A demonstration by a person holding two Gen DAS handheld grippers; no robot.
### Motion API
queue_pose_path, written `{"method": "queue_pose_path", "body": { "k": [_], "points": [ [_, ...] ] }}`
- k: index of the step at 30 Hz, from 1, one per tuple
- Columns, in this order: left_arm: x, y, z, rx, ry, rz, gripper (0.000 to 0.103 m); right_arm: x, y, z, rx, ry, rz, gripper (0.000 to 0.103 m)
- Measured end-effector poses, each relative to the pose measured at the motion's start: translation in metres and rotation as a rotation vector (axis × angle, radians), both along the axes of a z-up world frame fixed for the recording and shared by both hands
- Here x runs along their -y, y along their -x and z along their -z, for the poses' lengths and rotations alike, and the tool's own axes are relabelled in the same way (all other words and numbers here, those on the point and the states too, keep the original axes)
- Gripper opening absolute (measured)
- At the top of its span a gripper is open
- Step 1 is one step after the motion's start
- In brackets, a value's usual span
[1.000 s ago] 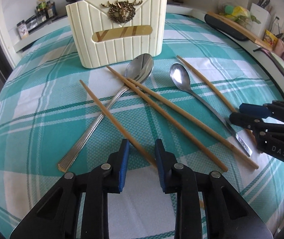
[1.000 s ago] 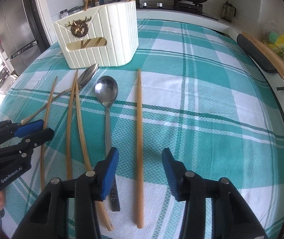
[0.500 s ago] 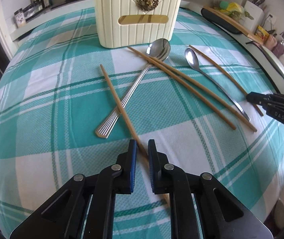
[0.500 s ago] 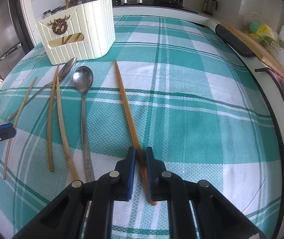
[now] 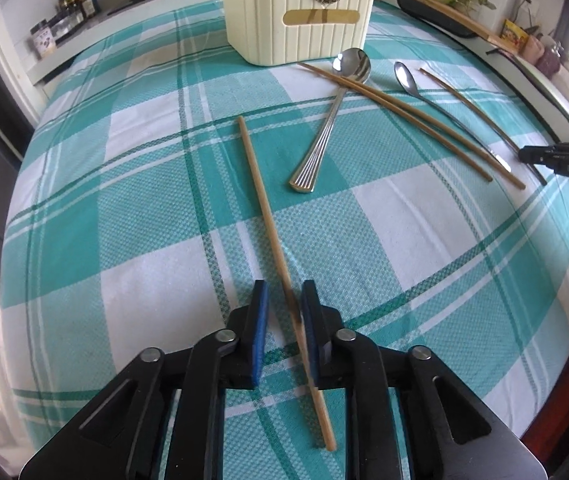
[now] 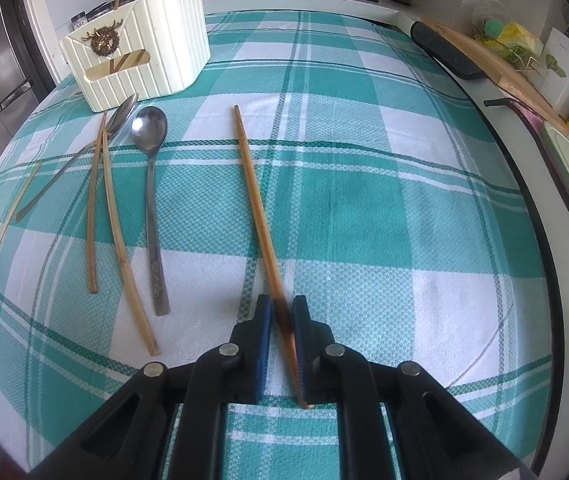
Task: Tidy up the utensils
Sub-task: 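Lift the left tool's chopstick toward the cream holder while the right tool lifts its chopstick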
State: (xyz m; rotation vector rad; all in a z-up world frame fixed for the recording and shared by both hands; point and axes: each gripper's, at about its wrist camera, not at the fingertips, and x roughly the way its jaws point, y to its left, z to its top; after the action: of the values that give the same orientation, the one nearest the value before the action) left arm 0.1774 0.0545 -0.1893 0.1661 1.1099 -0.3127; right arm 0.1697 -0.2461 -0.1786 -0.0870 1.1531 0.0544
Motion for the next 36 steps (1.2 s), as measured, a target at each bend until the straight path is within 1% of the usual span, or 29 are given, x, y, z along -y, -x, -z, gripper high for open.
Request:
{"method": "queue_pose_path", "body": {
  "k": [1,2,3,5,8,9,10,12,13,15,16,18,20,21,23,24,25,26,27,29,31,33,36],
  "points": [
    [-0.001,-0.001,-0.002,0.006,0.006,-0.002,0.042,0.000,-0.001,-0.001,-0.012,-0.015,-0.013,0.025],
    [-0.001,-0.003,-0.004,0.014,0.011,-0.002,0.059,-0.001,-0.003,-0.003,-0.022,-0.026,-0.029,0.034],
    [-0.002,-0.005,-0.005,0.014,0.016,0.004,0.070,-0.003,-0.004,-0.005,-0.031,-0.027,-0.046,0.038],
    [0.000,-0.011,-0.003,-0.002,0.011,0.021,0.072,-0.011,-0.010,-0.007,-0.059,-0.008,-0.099,0.038],
    [0.003,-0.023,0.007,-0.027,-0.056,0.017,0.072,-0.021,-0.021,-0.006,-0.094,0.044,-0.165,0.038],
    [0.002,-0.026,0.009,-0.033,-0.060,0.015,0.073,-0.023,-0.026,-0.003,-0.103,0.067,-0.179,0.038],
    [0.001,-0.029,0.009,-0.041,-0.042,0.010,0.073,-0.024,-0.032,-0.001,-0.114,0.082,-0.193,0.038],
    [-0.002,-0.036,0.009,-0.048,-0.036,0.000,0.069,-0.026,-0.042,0.004,-0.128,0.084,-0.209,0.038],
    [-0.003,-0.040,0.009,-0.047,-0.040,0.001,0.066,-0.026,-0.047,0.002,-0.119,0.073,-0.213,0.038],
    [-0.005,-0.048,0.008,-0.049,-0.035,0.002,0.054,-0.029,-0.062,0.002,-0.129,0.065,-0.223,0.038],
    [-0.006,-0.053,0.007,-0.051,-0.031,-0.001,0.052,-0.031,-0.070,0.002,-0.132,0.069,-0.224,0.037],
    [-0.007,-0.063,0.007,-0.056,-0.029,-0.006,0.040,-0.036,-0.087,0.003,-0.121,0.070,-0.222,0.037],
    [-0.009,-0.075,0.007,-0.064,-0.024,-0.016,0.034,-0.041,-0.104,0.004,-0.110,0.065,-0.215,0.037],
    [-0.009,-0.080,0.006,-0.068,-0.021,-0.022,0.031,-0.044,-0.112,0.004,-0.103,0.063,-0.212,0.035],
    [-0.008,-0.090,0.007,-0.071,-0.025,-0.031,0.027,-0.052,-0.126,0.006,-0.090,0.066,-0.211,0.028],
    [-0.008,-0.094,0.007,-0.073,-0.022,-0.033,0.025,-0.054,-0.131,0.006,-0.086,0.060,-0.204,0.020],
    [-0.008,-0.098,0.007,-0.073,-0.015,-0.040,0.024,-0.056,-0.135,0.006,-0.081,0.057,-0.195,0.016],
    [-0.008,-0.102,0.008,-0.071,-0.009,-0.047,0.019,-0.058,-0.139,0.007,-0.075,0.065,-0.190,0.007],
    [-0.007,-0.105,0.008,-0.066,-0.007,-0.052,0.007,-0.060,-0.141,0.007,-0.066,0.077,-0.191,0.007],
    [-0.008,-0.109,0.007,-0.060,0.015,-0.067,0.003,-0.059,-0.142,0.006,-0.056,0.073,-0.173,0.006],
    [-0.012,-0.107,0.002,-0.035,0.034,-0.088,0.003,-0.052,-0.137,-0.004,-0.023,0.030,-0.142,0.006],
    [-0.017,-0.099,-0.012,0.015,0.076,-0.100,0.003,-0.045,-0.126,-0.026,0.040,-0.017,-0.131,0.006],
    [-0.024,-0.079,-0.044,0.103,0.141,-0.104,0.003,-0.035,-0.100,-0.066,0.138,-0.083,-0.137,0.006]
  ]
}}
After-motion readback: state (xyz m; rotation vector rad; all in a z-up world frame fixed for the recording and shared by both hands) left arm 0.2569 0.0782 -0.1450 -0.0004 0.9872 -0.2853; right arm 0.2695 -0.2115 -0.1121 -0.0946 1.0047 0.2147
